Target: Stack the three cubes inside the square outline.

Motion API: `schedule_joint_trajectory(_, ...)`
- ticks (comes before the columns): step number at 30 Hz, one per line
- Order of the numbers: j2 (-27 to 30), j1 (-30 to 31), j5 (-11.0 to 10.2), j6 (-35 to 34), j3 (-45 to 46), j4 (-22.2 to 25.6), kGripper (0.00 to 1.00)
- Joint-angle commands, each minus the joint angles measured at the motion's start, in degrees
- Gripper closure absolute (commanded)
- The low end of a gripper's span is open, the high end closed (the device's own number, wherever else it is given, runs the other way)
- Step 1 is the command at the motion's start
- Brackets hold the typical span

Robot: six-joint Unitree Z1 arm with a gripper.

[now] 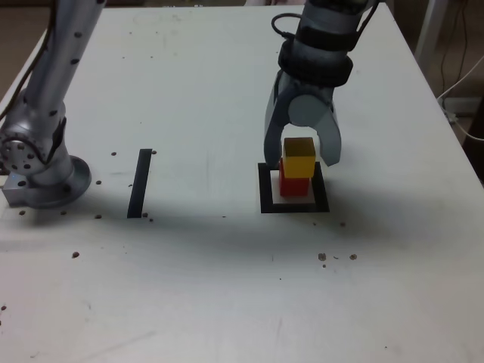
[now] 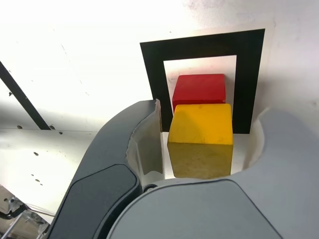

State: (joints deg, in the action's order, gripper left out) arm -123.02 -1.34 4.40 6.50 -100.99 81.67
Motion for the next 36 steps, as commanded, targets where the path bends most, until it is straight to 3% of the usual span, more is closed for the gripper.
schedule_joint_trajectory(1, 1.3, -0.5, -0.6, 0.1, 0.4, 0.0, 0.01)
schedule_joint_trajectory(9, 5.5, -5.1, -4.7, 0.5, 1.3, 0.2, 0.01)
schedule_joint_trajectory(16, 5.4, -12.6, -6.2, 5.4, 0.2, 0.5, 0.01)
schedule_joint_trajectory(25, 0.0, -21.6, -7.2, 16.6, -6.8, 2.3, 0.01)
schedule_joint_trajectory(36, -8.7, -26.6, -7.5, 25.7, -19.1, 7.3, 0.01)
